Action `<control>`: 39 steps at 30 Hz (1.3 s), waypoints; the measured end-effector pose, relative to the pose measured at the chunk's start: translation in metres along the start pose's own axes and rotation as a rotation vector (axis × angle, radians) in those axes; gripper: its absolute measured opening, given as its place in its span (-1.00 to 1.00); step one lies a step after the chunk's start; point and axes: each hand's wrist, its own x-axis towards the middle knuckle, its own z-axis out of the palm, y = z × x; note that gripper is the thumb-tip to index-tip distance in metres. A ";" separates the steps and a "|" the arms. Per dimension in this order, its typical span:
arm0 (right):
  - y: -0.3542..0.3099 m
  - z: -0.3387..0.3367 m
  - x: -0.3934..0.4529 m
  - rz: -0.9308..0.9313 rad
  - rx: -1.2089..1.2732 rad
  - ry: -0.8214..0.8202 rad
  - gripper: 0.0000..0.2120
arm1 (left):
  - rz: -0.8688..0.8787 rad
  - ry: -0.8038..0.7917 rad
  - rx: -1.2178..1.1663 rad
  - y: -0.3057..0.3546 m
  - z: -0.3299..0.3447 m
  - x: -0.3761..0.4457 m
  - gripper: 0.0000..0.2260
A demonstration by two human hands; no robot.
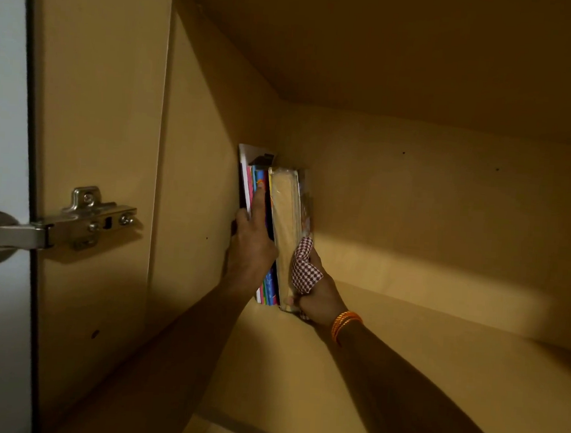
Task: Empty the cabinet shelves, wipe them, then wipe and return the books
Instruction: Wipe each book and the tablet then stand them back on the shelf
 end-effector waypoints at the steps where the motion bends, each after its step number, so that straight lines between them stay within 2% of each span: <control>1: 0.000 0.001 0.001 0.005 -0.011 0.000 0.10 | 0.001 0.009 -0.022 0.000 -0.002 -0.001 0.00; 4: -0.002 0.001 0.002 0.040 -0.006 -0.024 0.07 | -0.006 0.002 -0.033 -0.003 -0.005 0.001 0.02; 9: -0.006 0.001 0.002 0.049 -0.002 -0.037 0.06 | -0.056 -0.095 -0.106 -0.003 -0.013 0.007 0.05; 13: -0.006 0.001 0.005 0.085 -0.029 -0.049 0.08 | -0.052 -0.093 -0.133 0.000 -0.014 0.005 0.02; 15: -0.010 0.000 0.002 0.120 -0.039 -0.086 -0.01 | -0.056 -0.082 -0.131 -0.001 -0.014 0.004 0.00; 19: -0.014 -0.013 -0.009 0.096 -0.131 -0.157 -0.41 | -0.050 -0.075 -0.116 -0.002 -0.011 -0.001 -0.01; 24: -0.023 -0.039 -0.019 0.031 -0.068 -0.003 -0.46 | -0.154 -0.127 -0.079 0.011 -0.004 -0.024 0.01; 26: -0.030 -0.050 -0.023 0.049 -0.037 0.087 -0.50 | -0.171 -0.074 -0.035 0.023 -0.004 -0.040 -0.06; 27: -0.033 -0.055 -0.026 0.084 -0.011 0.138 -0.54 | -0.131 -0.018 -0.012 0.030 -0.004 -0.049 -0.12; 29: -0.038 -0.062 -0.031 0.135 0.067 0.222 -0.62 | 0.081 0.103 0.016 0.039 -0.002 -0.068 -0.28; 31: -0.044 -0.070 -0.038 0.139 0.166 0.243 -0.63 | 0.268 0.126 -0.031 0.046 0.004 -0.080 -0.39; 32: -0.047 -0.074 -0.043 0.127 0.237 0.238 -0.64 | 0.266 0.077 -0.111 0.050 0.007 -0.084 -0.41; 36: -0.071 -0.087 -0.071 0.081 0.377 0.156 -0.65 | -0.059 -0.225 -0.447 0.069 0.003 -0.089 -0.43; 39: -0.085 -0.091 -0.093 0.061 0.349 0.152 -0.64 | -0.127 -0.377 -0.586 0.077 -0.005 -0.096 -0.62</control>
